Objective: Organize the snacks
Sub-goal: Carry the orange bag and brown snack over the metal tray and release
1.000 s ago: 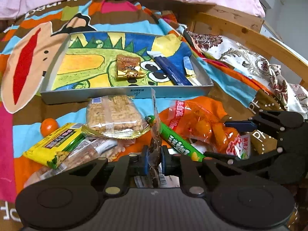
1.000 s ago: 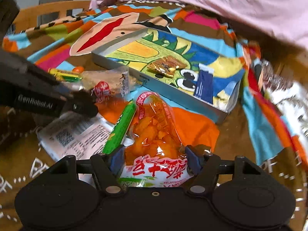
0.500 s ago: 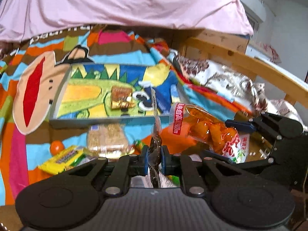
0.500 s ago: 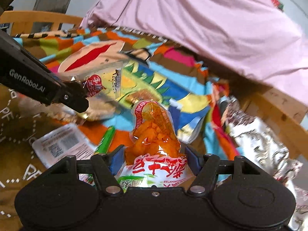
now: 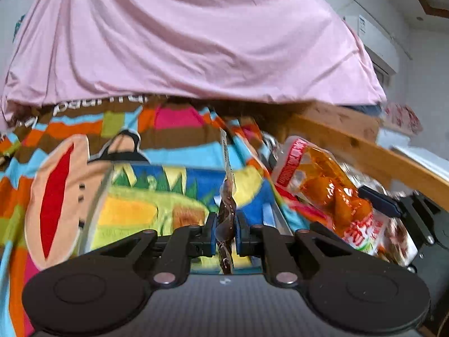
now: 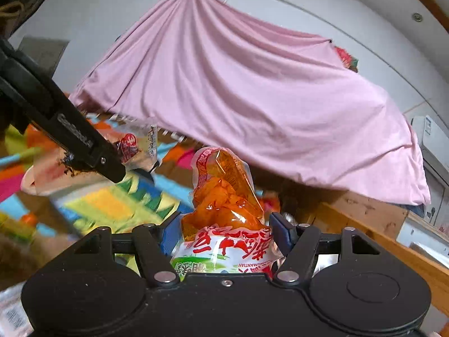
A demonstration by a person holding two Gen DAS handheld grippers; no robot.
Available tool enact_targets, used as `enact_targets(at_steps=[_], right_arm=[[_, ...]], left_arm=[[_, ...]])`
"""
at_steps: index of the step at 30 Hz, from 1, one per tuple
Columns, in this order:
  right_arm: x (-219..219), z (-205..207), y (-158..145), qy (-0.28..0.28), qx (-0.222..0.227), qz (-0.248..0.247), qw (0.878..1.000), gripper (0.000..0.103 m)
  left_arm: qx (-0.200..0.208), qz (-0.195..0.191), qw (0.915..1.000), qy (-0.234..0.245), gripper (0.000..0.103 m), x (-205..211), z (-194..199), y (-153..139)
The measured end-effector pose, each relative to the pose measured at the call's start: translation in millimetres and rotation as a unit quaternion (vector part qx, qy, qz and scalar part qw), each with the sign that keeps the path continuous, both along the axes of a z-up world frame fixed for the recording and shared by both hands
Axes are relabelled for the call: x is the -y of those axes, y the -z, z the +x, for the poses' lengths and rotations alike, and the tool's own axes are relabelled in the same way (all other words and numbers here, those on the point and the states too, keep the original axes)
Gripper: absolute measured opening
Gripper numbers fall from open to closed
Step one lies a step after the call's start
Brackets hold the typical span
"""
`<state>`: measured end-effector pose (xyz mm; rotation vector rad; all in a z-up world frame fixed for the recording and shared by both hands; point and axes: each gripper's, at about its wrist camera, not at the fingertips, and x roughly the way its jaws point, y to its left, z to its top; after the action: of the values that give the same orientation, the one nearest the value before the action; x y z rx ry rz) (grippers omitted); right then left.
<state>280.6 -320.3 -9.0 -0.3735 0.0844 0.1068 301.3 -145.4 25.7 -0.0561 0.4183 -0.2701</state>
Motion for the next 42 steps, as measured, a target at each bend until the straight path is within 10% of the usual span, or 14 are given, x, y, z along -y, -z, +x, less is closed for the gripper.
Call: enact_targets(at_steps=[17,39,42], right_arm=[[15.7,133.8,42.3,-0.006,-0.065,0.114,0.991,0.069],[14.4,172.8,88.0,-0.007,-0.193,0.156,0.969,0.074],[15.7,170.0,85.3,-0.008,-0.188,0.159,0.969,0.075]], left_arm=[[-0.043,-0.006,0.9975,-0.056,0.013,17.9,138.7,58.1],[-0.100,0.033,0.9937,-0.039,0.015,23.2,170.8,102.6],[-0.104,0.023,0.9934,-0.041,0.028,18.8,168.6,101.4]])
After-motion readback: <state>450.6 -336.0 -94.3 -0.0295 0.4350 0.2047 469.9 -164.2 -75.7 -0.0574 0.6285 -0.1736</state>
